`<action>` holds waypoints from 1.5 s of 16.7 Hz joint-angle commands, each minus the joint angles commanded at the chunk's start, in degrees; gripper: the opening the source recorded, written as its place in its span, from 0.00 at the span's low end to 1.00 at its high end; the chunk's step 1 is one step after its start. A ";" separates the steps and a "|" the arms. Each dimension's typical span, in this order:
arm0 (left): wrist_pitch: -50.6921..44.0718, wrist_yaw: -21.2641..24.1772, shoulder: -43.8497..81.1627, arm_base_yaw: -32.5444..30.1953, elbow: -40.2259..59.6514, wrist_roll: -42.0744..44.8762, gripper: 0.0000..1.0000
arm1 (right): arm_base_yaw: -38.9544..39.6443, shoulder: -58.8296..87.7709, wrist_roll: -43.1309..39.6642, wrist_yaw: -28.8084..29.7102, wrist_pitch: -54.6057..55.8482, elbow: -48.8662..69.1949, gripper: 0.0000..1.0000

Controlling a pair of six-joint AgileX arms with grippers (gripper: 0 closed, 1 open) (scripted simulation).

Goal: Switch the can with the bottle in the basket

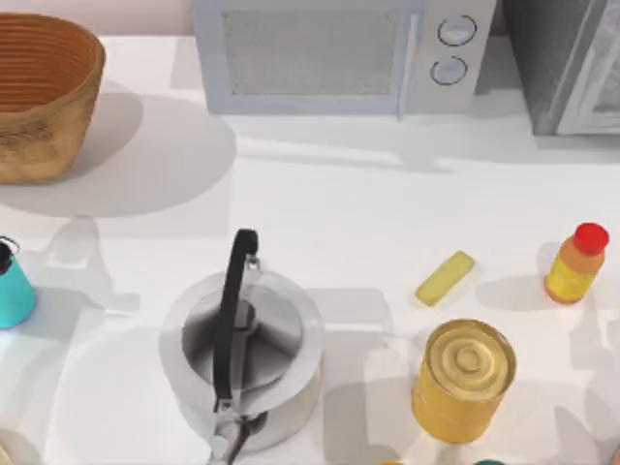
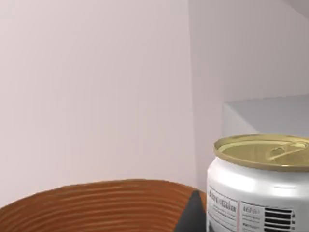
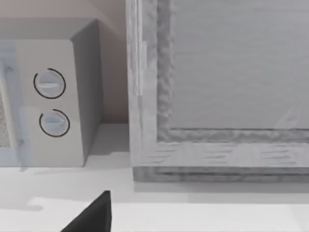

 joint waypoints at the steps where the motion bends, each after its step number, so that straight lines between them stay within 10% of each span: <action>1: 1.96 0.96 3.11 -0.11 1.77 0.27 0.00 | 0.00 0.00 0.00 0.00 0.00 0.00 1.00; 25: 41.65 23.50 64.53 -5.84 33.11 1.56 0.00 | 0.00 0.00 0.00 0.00 0.00 0.00 1.00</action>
